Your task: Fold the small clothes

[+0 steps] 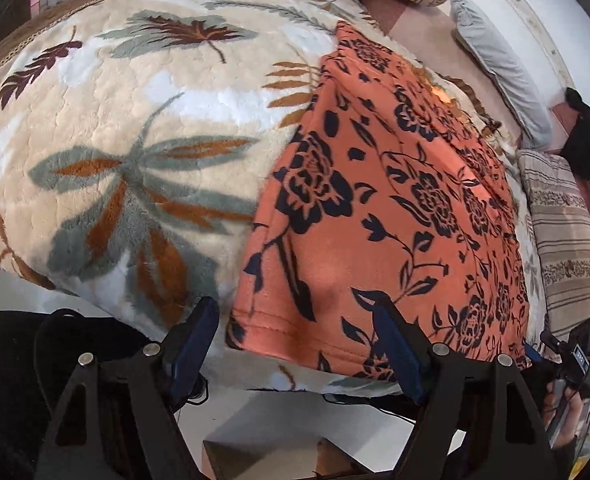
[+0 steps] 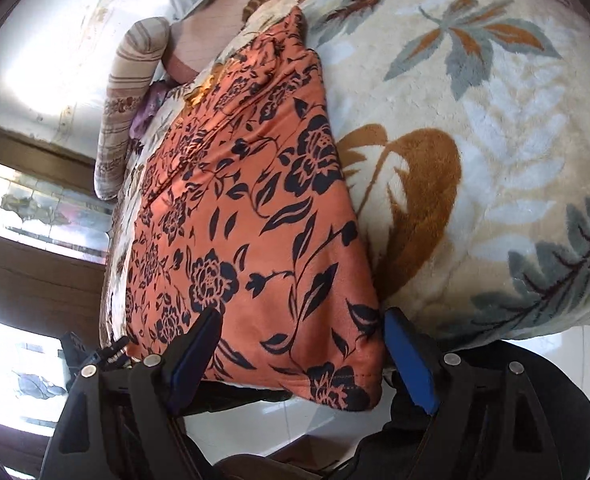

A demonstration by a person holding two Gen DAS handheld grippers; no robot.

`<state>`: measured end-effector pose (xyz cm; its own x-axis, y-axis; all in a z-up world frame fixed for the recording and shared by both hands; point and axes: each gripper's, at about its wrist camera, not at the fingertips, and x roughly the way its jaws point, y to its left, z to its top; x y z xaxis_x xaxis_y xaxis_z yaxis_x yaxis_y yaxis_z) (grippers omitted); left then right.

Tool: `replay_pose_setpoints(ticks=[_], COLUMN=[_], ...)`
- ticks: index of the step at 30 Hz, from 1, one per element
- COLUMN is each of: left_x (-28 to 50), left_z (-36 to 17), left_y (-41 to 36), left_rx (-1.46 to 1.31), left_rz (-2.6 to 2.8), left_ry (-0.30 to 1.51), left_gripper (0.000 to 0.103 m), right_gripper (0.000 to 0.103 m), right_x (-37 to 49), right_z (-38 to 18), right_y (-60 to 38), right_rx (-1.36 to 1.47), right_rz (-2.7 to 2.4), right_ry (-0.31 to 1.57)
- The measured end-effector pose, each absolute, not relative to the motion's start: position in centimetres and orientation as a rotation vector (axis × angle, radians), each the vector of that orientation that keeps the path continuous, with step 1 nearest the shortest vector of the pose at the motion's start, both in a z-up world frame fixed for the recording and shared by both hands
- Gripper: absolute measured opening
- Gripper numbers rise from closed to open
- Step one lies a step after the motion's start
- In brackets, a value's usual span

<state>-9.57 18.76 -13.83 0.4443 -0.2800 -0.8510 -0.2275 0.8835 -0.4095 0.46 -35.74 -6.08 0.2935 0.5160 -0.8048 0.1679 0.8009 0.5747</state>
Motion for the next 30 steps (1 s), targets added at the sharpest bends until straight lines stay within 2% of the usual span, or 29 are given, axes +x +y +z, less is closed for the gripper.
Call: replay_pose_setpoints(ticks=[1,3,4,6,7,8,9,10,11,13,14,16,18,19,20,21,22,23,27,30], left_x=[-9.4,-9.0,-8.9,-8.9,-8.9,-8.9,-8.9,-8.9,-9.0,-9.0,-8.8,-8.7,-8.6,-8.5,-8.4,-8.3,-8.3,-8.4,-9.0,-8.5], left_z=[-14.0,-14.9,-15.0,-14.8,-14.6,-14.4,-14.3,-14.1,-13.9,-13.7,-13.8,-14.1,-14.4,-14.5,-14.5,-14.5,-14.3,-13.9,-10.6,-10.6], left_y=[18.6,18.5,18.6,18.5,18.6,18.6,18.7,18.8,18.7,18.5,18.2,18.2,18.1,18.0,17.7,17.6,17.6,17.8,18.5,19.0], left_rx=[-0.497,-0.489,-0.474,-0.451,-0.444,-0.443,-0.45,-0.452,-0.45,-0.453,-0.445,-0.441,-0.435,-0.421,-0.404,-0.381,-0.388,-0.414,-0.448,-0.468], left_rz=[-0.031,-0.013,0.017,0.021,0.022,0.016,0.004,0.003,0.006,-0.013,-0.008,0.022,0.018,0.011,0.011,0.013,-0.01,-0.021,-0.046,-0.056], left_ry=[1.13,1.164,1.171,1.173,1.173,1.171,1.167,1.163,1.156,1.142,1.15,1.152,1.151,1.162,1.165,1.172,1.173,1.159,1.052,1.063], left_gripper=[0.079,0.067,0.055,0.047,0.033,0.022,0.02,0.018,0.018,0.02,0.037,0.06,0.06,0.058,0.033,0.018,0.009,0.008,0.008,0.009], right_gripper=[0.084,0.084,0.084,0.084,0.083,0.077,0.07,0.053,0.042,0.041,0.041,0.044,0.044,0.044,0.043,0.042,0.024,0.008,0.008,0.008], right_x=[0.3,0.4,0.5,0.7,0.8,0.9,1.0,1.0,1.0,0.9,0.9,0.9,1.0,1.1,1.1,1.1,1.1,1.1,0.9,1.0], right_z=[-6.0,-6.3,-6.6,-7.1,-7.3,-7.4,-7.4,-7.5,-7.6,-7.7,-7.7,-8.0,-8.1,-8.0,-8.0,-8.0,-8.0,-7.9,-5.1,-4.0], right_y=[-35.6,-35.6,-35.7,-35.7,-35.7,-35.7,-35.6,-35.6,-35.5,-35.5,-35.5,-35.7,-35.6,-35.5,-35.4,-35.4,-35.3,-35.2,-36.1,-36.6], right_rx=[0.631,0.616,0.618,0.615,0.611,0.604,0.593,0.586,0.586,0.581,0.582,0.598,0.587,0.577,0.573,0.575,0.57,0.568,0.642,0.66], right_rz=[0.251,0.236,0.227,0.222,0.226,0.23,0.231,0.235,0.238,0.236,0.233,0.223,0.227,0.231,0.236,0.244,0.259,0.267,0.286,0.282], right_ry=[1.276,1.298,1.31,1.337,1.345,1.349,1.355,1.362,1.37,1.377,1.376,1.391,1.4,1.402,1.405,1.407,1.409,1.409,1.313,1.279])
